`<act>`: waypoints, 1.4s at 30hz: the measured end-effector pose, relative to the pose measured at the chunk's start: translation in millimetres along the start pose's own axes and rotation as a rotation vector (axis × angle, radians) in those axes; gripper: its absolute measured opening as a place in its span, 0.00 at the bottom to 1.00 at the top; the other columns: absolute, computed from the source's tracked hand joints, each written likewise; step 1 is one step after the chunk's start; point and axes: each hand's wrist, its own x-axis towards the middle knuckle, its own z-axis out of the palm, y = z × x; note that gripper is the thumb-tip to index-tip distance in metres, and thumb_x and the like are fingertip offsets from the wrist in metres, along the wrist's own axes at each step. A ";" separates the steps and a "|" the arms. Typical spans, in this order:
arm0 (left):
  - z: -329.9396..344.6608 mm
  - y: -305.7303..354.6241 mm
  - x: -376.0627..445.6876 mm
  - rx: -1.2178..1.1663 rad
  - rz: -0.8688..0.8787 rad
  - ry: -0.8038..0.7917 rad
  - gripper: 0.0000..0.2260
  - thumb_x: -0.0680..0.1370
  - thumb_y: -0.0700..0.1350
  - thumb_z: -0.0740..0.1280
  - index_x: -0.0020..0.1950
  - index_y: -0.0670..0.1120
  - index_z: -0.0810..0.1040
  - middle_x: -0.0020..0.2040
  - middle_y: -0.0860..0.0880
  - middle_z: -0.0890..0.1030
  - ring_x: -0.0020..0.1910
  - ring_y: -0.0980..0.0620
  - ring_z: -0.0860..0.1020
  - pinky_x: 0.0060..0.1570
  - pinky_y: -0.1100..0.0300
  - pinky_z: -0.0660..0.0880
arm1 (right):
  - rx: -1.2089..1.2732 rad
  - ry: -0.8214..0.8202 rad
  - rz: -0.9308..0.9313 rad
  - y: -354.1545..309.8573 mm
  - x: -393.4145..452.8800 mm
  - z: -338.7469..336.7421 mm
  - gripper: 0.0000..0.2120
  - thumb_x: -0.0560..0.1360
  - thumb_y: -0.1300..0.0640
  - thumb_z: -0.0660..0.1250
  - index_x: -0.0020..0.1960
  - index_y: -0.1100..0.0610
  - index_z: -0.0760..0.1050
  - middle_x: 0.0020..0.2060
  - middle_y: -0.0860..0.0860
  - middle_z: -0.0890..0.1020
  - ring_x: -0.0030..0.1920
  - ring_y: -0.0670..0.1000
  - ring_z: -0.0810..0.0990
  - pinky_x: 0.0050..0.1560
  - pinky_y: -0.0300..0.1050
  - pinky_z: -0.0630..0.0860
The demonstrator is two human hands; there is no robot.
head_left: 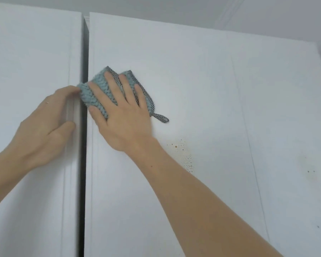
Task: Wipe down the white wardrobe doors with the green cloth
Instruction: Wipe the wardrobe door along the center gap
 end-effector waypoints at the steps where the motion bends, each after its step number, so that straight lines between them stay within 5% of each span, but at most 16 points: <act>1: 2.5 -1.5 0.2 0.019 0.007 0.019 0.33 0.73 0.52 0.59 0.77 0.71 0.58 0.78 0.59 0.69 0.78 0.48 0.67 0.74 0.34 0.65 | -0.004 0.003 -0.016 13.1 -3.7 -1.7 0.26 0.85 0.37 0.48 0.82 0.37 0.53 0.83 0.44 0.52 0.83 0.51 0.47 0.80 0.54 0.42; 7: 25.6 -15.8 1.9 0.166 0.059 0.106 0.36 0.75 0.70 0.61 0.78 0.54 0.65 0.78 0.68 0.61 0.81 0.49 0.61 0.76 0.37 0.63 | 0.079 0.040 0.302 124.7 -44.8 -19.2 0.26 0.85 0.37 0.48 0.82 0.38 0.53 0.83 0.43 0.51 0.83 0.50 0.45 0.81 0.54 0.41; 11: 26.1 -40.6 12.4 0.146 0.074 0.079 0.41 0.71 0.77 0.64 0.78 0.55 0.68 0.83 0.59 0.60 0.82 0.50 0.59 0.79 0.38 0.60 | 0.104 0.054 0.630 164.2 -76.6 -28.0 0.27 0.85 0.37 0.47 0.82 0.37 0.49 0.83 0.43 0.48 0.82 0.48 0.44 0.81 0.53 0.40; 16: 29.0 -46.2 18.0 0.087 0.072 0.086 0.38 0.73 0.72 0.65 0.78 0.54 0.69 0.82 0.59 0.62 0.81 0.50 0.61 0.78 0.38 0.61 | 0.129 0.035 0.820 143.6 -67.3 -29.0 0.28 0.85 0.40 0.46 0.83 0.42 0.44 0.83 0.47 0.43 0.82 0.52 0.40 0.80 0.57 0.38; 20: 26.0 -39.8 15.2 0.032 0.090 0.084 0.28 0.80 0.63 0.61 0.80 0.58 0.65 0.79 0.57 0.67 0.78 0.45 0.66 0.74 0.36 0.64 | 0.106 0.036 0.599 74.7 -43.2 -18.2 0.28 0.86 0.41 0.47 0.84 0.44 0.47 0.83 0.50 0.44 0.83 0.55 0.40 0.80 0.56 0.36; 27: 14.6 5.8 5.3 -0.057 0.041 0.131 0.21 0.83 0.65 0.50 0.77 0.70 0.63 0.79 0.52 0.68 0.77 0.48 0.67 0.76 0.43 0.64 | -0.044 -0.043 0.119 -13.9 -36.1 -2.1 0.27 0.84 0.39 0.48 0.83 0.40 0.50 0.83 0.48 0.48 0.83 0.54 0.42 0.80 0.57 0.41; 30: 26.6 -10.2 11.9 -0.006 0.044 0.033 0.22 0.86 0.59 0.54 0.80 0.57 0.67 0.79 0.49 0.69 0.76 0.43 0.69 0.76 0.39 0.65 | -0.126 -0.084 -0.078 5.2 -52.7 -8.9 0.27 0.84 0.36 0.45 0.82 0.36 0.50 0.83 0.44 0.49 0.83 0.51 0.43 0.80 0.54 0.42; 32: 34.8 -39.8 14.7 0.096 0.007 0.005 0.26 0.85 0.64 0.55 0.80 0.54 0.65 0.80 0.55 0.68 0.77 0.42 0.70 0.76 0.37 0.64 | -0.068 -0.085 -0.103 33.8 -59.8 -14.3 0.27 0.83 0.35 0.48 0.81 0.36 0.54 0.83 0.43 0.52 0.83 0.50 0.47 0.80 0.53 0.44; 36: 21.6 6.7 0.0 0.151 0.060 0.079 0.27 0.80 0.65 0.58 0.79 0.62 0.63 0.78 0.61 0.66 0.80 0.47 0.64 0.75 0.40 0.65 | 0.054 -0.076 0.136 108.5 -75.2 -28.1 0.27 0.84 0.36 0.49 0.82 0.38 0.53 0.83 0.43 0.51 0.83 0.49 0.45 0.81 0.54 0.43; 42: 21.6 23.4 -9.9 0.218 -0.008 0.073 0.31 0.79 0.61 0.60 0.80 0.52 0.64 0.83 0.57 0.61 0.82 0.55 0.56 0.70 0.52 0.63 | 0.125 -0.046 0.658 138.2 -76.1 -32.7 0.28 0.84 0.37 0.47 0.83 0.39 0.46 0.83 0.44 0.44 0.82 0.50 0.41 0.81 0.56 0.39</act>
